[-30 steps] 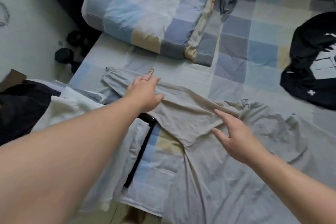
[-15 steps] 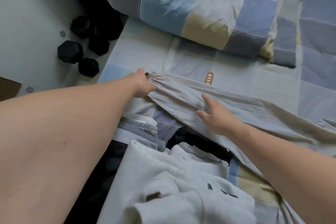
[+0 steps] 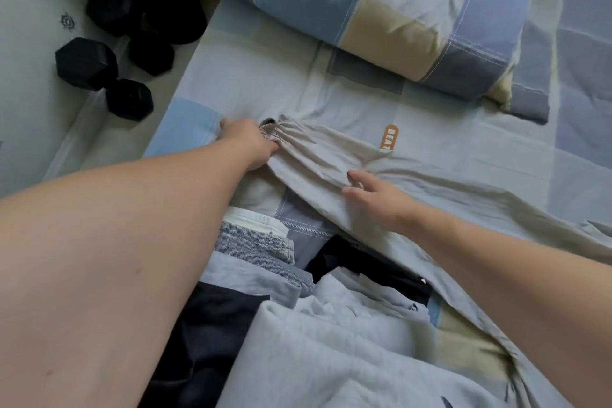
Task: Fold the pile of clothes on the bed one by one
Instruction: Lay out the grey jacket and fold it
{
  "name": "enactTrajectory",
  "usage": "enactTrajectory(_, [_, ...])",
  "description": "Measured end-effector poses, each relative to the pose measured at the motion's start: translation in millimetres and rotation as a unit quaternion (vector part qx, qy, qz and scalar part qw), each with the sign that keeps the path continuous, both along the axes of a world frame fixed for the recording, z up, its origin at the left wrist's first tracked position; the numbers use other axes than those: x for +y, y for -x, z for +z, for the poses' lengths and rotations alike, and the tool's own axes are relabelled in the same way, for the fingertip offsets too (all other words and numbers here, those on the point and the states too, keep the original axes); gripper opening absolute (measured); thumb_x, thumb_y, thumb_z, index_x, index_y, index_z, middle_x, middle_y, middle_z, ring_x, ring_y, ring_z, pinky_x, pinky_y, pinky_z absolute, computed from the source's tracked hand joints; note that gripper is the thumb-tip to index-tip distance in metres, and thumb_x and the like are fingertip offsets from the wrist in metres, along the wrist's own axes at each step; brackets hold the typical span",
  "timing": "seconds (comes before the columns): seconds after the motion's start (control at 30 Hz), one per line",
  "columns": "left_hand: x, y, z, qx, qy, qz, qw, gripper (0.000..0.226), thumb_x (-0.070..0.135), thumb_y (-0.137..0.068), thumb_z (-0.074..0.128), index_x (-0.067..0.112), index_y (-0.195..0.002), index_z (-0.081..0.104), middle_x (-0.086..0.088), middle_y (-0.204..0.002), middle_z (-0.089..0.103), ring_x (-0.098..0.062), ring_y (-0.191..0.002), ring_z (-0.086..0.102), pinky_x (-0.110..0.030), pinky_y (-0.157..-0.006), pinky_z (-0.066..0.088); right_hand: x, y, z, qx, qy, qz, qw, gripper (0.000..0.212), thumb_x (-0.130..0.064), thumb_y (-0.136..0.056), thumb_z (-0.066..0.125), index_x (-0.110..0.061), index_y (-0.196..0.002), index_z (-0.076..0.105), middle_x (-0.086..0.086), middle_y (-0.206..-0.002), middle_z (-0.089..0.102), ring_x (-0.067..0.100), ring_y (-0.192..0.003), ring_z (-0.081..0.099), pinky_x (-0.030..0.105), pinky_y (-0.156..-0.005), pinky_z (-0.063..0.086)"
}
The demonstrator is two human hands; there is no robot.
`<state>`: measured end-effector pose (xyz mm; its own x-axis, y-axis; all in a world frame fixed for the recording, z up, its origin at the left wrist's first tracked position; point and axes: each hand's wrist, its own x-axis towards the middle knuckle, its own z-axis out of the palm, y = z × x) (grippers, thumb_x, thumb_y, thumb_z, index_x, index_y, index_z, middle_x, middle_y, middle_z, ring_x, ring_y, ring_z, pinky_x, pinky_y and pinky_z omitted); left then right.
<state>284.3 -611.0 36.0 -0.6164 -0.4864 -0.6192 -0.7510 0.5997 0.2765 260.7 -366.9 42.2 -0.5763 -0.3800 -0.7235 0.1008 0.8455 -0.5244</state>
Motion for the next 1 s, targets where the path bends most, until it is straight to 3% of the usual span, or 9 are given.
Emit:
enactTrajectory(0.1, [0, -4, 26, 0.052, -0.057, 0.053, 0.996, 0.03, 0.04, -0.087, 0.073, 0.013, -0.085, 0.061, -0.009, -0.094, 0.063, -0.028, -0.091, 0.058, -0.032, -0.072, 0.042, 0, 2, 24, -0.013, 0.04, -0.073, 0.996, 0.052, -0.034, -0.103, 0.052, -0.022, -0.152, 0.042, -0.005, -0.153, 0.045, 0.01, -0.139, 0.042, 0.014, -0.097, 0.028])
enactTrajectory(0.17, [8, -8, 48, 0.097, -0.106, 0.09, 0.986, 0.033, 0.036, -0.083, 0.076, 0.016, -0.074, 0.052, -0.003, -0.078, 0.057, -0.022, -0.073, 0.053, -0.032, -0.062, 0.041, 1, 3, 43, 0.009, 0.067, -0.088, 0.994, 0.047, -0.036, -0.103, 0.051, -0.024, -0.149, 0.048, -0.007, -0.149, 0.049, 0.007, -0.133, 0.046, 0.018, -0.099, 0.031])
enactTrajectory(0.23, [24, -12, 71, 0.133, -0.199, 0.137, 0.961, 0.023, 0.031, -0.079, 0.076, 0.014, -0.084, 0.061, -0.001, -0.081, 0.063, -0.019, -0.072, 0.06, -0.036, -0.074, 0.054, 5, 4, 66, 0.01, 0.109, -0.127, 0.986, 0.045, -0.039, -0.104, 0.049, -0.026, -0.147, 0.05, -0.007, -0.146, 0.053, 0.01, -0.134, 0.048, 0.027, -0.107, 0.034])
enactTrajectory(0.33, [57, -13, 110, 0.143, -0.317, 0.161, 0.924, 0.009, 0.016, -0.089, 0.068, 0.019, -0.085, 0.06, -0.002, -0.083, 0.066, -0.018, -0.072, 0.065, -0.035, -0.078, 0.053, 16, 6, 100, -0.036, 0.17, -0.219, 0.96, 0.045, -0.046, -0.104, 0.043, -0.029, -0.145, 0.047, -0.007, -0.138, 0.059, 0.015, -0.126, 0.056, 0.04, -0.113, 0.037])
enactTrajectory(0.6, [180, -5, 195, 0.205, -0.357, 0.035, 0.911, 0.016, 0.021, -0.084, 0.075, 0.014, -0.08, 0.061, -0.004, -0.077, 0.059, -0.015, -0.073, 0.053, -0.026, -0.066, 0.04, 98, 5, 194, -0.181, 0.296, -0.347, 0.871, 0.06, -0.065, -0.098, 0.036, -0.018, -0.126, 0.062, 0.001, -0.111, 0.074, 0.02, -0.104, 0.068, 0.039, -0.1, 0.045])
enactTrajectory(0.7, [251, -5, 223, 0.193, -0.391, 0.052, 0.899, 0.029, 0.03, -0.103, 0.05, 0.01, -0.093, 0.068, -0.007, -0.084, 0.066, -0.016, -0.071, 0.058, -0.02, -0.062, 0.047, 164, 2, 224, -0.189, 0.31, -0.338, 0.868, 0.067, -0.067, -0.097, 0.034, -0.017, -0.131, 0.063, 0.004, -0.112, 0.073, 0.022, -0.1, 0.069, 0.04, -0.099, 0.046])
enactTrajectory(0.77, [307, -8, 233, 0.192, -0.383, 0.041, 0.903, 0.025, 0.017, -0.104, 0.047, 0.009, -0.098, 0.07, -0.008, -0.085, 0.067, -0.015, -0.07, 0.06, -0.014, -0.055, 0.047, 218, -2, 236, -0.178, 0.31, -0.348, 0.867, 0.07, -0.068, -0.096, 0.034, -0.016, -0.134, 0.062, 0.005, -0.106, 0.074, 0.02, -0.093, 0.071, 0.039, -0.094, 0.047])
enactTrajectory(0.9, [436, -18, 239, 0.25, -0.305, -0.05, 0.918, 0.012, 0.006, -0.096, 0.061, 0.018, -0.101, 0.061, -0.007, -0.089, 0.065, -0.017, -0.079, 0.059, -0.027, -0.073, 0.049, 344, -12, 254, -0.168, 0.318, -0.373, 0.855, 0.063, -0.065, -0.096, 0.04, -0.017, -0.131, 0.064, 0.012, -0.109, 0.073, 0.025, -0.09, 0.07, 0.041, -0.098, 0.048])
enactTrajectory(1.0, [549, -29, 249, 0.258, -0.319, -0.083, 0.908, 0.022, 0.005, -0.09, 0.069, 0.02, -0.103, 0.059, -0.004, -0.077, 0.06, -0.016, -0.066, 0.055, -0.028, -0.067, 0.048, 449, -25, 268, -0.156, 0.307, -0.391, 0.853, 0.04, -0.052, -0.1, 0.046, -0.021, -0.108, 0.07, 0.007, -0.103, 0.076, 0.022, -0.084, 0.071, 0.039, -0.094, 0.052])
